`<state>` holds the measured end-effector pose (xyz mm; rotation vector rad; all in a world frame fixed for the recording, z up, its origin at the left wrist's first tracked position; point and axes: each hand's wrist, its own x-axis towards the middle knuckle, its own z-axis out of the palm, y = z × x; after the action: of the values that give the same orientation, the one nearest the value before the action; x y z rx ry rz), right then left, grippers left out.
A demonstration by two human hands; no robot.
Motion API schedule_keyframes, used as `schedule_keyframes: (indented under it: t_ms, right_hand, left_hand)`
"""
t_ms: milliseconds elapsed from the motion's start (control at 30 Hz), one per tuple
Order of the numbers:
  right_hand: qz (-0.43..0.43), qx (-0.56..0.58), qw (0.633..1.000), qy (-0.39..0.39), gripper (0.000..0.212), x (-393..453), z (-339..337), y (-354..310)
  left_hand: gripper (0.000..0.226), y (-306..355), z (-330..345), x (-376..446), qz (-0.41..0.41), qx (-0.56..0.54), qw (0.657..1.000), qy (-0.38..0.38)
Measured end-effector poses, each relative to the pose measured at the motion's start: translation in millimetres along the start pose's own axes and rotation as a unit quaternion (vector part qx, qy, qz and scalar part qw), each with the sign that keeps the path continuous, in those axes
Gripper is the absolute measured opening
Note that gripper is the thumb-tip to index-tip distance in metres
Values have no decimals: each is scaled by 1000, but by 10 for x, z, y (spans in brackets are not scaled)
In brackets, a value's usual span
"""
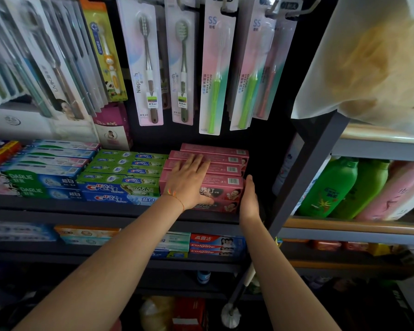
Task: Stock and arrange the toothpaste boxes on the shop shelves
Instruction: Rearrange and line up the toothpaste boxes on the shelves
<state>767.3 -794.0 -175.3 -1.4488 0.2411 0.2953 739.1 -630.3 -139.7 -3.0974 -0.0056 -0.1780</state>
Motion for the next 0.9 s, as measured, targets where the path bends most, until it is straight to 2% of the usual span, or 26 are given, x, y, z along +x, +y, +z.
schedule_keyframes:
  t_ms: [267, 433, 567, 667, 767, 900]
  right_hand:
    - [-2, 11, 1000, 1, 48, 27, 7, 21]
    - [0, 13, 1000, 5, 62, 135, -17, 57]
    - [25, 55, 997, 57, 70, 244, -5, -26]
    - [34, 90, 994, 46, 67, 299, 20, -82]
    - [30, 107, 994, 23, 63, 352, 30, -109]
    - [26, 105, 994, 27, 65, 420, 36, -84]
  left_hand:
    - [121, -7, 25, 3, 0, 27, 999, 22]
    - [116, -6, -29, 10, -6, 21, 1000, -3]
    - [117, -14, -77, 18, 4, 25, 1000, -10]
    - [114, -35, -195, 57, -10, -37, 999, -12]
    - [113, -95, -268, 176, -27, -85, 996, 28]
    - [102, -146, -228, 306, -29, -81, 996, -37]
